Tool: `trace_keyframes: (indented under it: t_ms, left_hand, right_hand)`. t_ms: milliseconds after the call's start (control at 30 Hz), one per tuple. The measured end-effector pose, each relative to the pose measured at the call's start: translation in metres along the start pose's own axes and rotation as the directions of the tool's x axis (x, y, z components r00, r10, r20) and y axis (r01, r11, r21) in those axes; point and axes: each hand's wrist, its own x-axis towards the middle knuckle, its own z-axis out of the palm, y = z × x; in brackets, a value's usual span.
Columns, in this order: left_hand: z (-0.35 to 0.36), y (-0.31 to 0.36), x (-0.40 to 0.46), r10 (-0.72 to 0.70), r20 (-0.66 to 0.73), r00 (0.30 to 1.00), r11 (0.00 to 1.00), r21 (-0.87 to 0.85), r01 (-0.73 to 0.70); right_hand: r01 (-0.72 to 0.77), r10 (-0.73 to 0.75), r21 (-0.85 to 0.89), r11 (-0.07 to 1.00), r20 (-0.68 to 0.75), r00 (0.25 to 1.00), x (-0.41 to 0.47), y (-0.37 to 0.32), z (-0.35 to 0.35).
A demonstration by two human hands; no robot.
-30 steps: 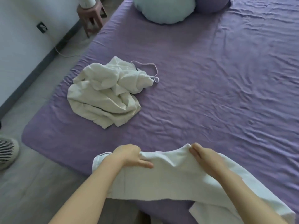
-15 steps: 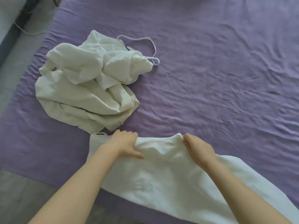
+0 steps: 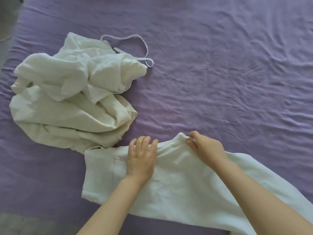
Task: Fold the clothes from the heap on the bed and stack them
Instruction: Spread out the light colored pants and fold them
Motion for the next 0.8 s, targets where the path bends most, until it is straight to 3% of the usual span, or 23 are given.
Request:
trace_keyframes:
  t_ms: [133, 200, 367, 500, 667, 800]
  left_hand:
    - [-0.011, 0.07, 0.013, 0.143, -0.006, 0.99, 0.949, -0.284, -0.138]
    - [-0.019, 0.101, 0.025, 0.215, 0.035, 0.976, 0.908, -0.374, -0.187]
    - [-0.019, 0.153, 0.044, 0.315, 0.225, 0.922, 0.927, -0.283, -0.247]
    - [-0.006, 0.186, 0.045, 0.356, 0.398, 0.846, 0.933, -0.212, -0.292]
    - [-0.008, 0.242, 0.028, 0.351, 0.389, 0.852, 0.936, -0.179, -0.304]
    - [-0.016, 0.29, -0.006, 0.399, 0.369, 0.839, 0.883, -0.401, -0.243]
  right_hand:
    - [-0.05, 0.025, 0.129, 0.99, 0.19, 0.982, -0.023, 0.038, -0.014]
    - [-0.062, 0.018, 0.215, 0.975, 0.201, 0.979, -0.04, 0.06, -0.02]
    - [-0.034, 0.032, 0.096, 0.995, 0.019, 0.999, -0.079, 0.112, -0.021]
    - [-0.139, 0.136, 0.083, 0.987, 0.047, 0.99, -0.12, 0.163, -0.012]
    - [-0.336, 0.315, 0.279, 0.9, 0.117, 0.942, -0.184, 0.218, -0.003]
    - [-0.563, 0.518, 0.298, 0.771, 0.219, 0.827, -0.237, 0.255, 0.012]
